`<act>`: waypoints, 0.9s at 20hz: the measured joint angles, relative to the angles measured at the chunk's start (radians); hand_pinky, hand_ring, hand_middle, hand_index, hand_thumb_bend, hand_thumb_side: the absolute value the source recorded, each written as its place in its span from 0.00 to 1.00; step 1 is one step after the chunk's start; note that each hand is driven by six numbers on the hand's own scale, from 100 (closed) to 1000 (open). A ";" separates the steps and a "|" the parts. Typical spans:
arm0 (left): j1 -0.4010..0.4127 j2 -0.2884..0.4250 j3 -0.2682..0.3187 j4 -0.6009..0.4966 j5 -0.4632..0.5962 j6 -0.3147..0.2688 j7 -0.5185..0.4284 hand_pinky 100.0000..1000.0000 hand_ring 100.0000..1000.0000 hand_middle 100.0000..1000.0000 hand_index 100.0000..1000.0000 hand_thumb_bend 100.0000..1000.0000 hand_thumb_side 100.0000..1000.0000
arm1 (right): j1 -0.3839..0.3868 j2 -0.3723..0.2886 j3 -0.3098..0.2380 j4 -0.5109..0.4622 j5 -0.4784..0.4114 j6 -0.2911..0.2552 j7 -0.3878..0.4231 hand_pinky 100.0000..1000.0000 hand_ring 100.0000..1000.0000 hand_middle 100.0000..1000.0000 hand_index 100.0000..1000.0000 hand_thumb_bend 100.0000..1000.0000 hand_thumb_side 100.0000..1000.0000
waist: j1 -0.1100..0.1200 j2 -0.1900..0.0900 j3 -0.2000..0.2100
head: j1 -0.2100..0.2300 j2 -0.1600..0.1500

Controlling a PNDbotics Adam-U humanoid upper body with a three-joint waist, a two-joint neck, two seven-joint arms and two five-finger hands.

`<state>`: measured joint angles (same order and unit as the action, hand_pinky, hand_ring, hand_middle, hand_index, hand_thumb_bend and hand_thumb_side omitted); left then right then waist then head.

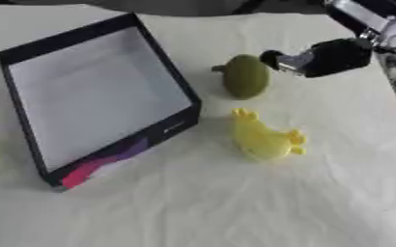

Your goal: Pick up objects on the table and place them in the box.

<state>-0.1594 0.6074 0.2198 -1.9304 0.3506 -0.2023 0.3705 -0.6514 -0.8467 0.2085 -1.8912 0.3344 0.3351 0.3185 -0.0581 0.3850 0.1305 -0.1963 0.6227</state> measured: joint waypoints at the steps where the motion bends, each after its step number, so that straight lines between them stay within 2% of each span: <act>1: 0.000 0.000 0.000 0.000 0.000 0.000 0.000 0.81 0.71 0.72 0.76 0.00 0.72 | -0.001 0.004 0.004 0.011 0.007 -0.005 0.007 0.95 0.98 0.84 0.93 0.40 0.40 | 0.000 0.000 0.000 | 0.000 0.000; 13: -0.001 0.000 -0.002 0.000 -0.001 0.008 -0.008 0.81 0.71 0.72 0.76 0.00 0.73 | -0.026 0.042 0.029 0.198 0.093 -0.076 0.048 0.95 0.98 0.83 0.93 0.40 0.46 | 0.000 0.000 0.007 | -0.008 0.000; 18: -0.003 0.000 -0.002 0.000 -0.007 0.010 -0.010 0.81 0.71 0.72 0.76 0.00 0.73 | -0.028 0.052 0.032 0.254 0.103 -0.094 0.054 0.95 0.99 0.84 0.93 0.40 0.46 | 0.000 0.000 0.010 | -0.010 0.000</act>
<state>-0.1628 0.6073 0.2178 -1.9304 0.3438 -0.1922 0.3604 -0.6791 -0.7945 0.2409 -1.6367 0.4371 0.2407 0.3721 -0.0581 0.3850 0.1404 -0.2063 0.6225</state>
